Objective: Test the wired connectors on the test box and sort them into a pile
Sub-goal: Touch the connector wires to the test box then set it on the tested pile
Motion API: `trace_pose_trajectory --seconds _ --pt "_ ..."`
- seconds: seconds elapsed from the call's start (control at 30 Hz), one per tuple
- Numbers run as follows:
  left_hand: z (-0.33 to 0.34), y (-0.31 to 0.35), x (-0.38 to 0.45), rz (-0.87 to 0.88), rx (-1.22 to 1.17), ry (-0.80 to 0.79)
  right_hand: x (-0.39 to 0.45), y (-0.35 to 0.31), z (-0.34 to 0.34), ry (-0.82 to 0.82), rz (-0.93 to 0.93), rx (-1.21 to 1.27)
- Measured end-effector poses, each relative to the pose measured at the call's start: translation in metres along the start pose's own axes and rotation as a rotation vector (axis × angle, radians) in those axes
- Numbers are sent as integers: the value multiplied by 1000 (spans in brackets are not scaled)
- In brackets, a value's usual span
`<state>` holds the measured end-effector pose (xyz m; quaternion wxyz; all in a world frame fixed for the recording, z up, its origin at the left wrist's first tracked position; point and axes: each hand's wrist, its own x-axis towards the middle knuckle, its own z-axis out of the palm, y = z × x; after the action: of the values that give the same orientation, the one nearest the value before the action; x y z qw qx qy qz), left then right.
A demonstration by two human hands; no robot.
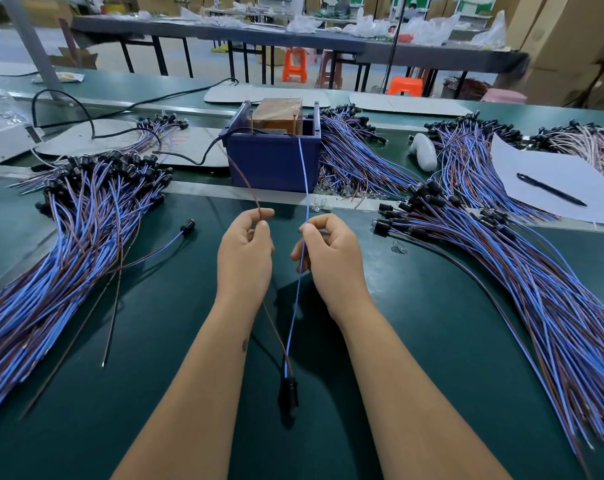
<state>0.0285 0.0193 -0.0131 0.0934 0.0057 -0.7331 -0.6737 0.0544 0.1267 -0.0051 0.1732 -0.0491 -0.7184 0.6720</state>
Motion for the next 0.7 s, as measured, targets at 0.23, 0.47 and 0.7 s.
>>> trace_pose_trajectory --seconds 0.23,0.47,0.7 --pt "-2 -3 3 80 134 41 1 1 -4 64 -39 17" --pt "-4 3 3 140 47 59 2 1 -5 64 -13 98" --pt "-6 -1 9 162 18 76 4 2 -6 31 -5 85"
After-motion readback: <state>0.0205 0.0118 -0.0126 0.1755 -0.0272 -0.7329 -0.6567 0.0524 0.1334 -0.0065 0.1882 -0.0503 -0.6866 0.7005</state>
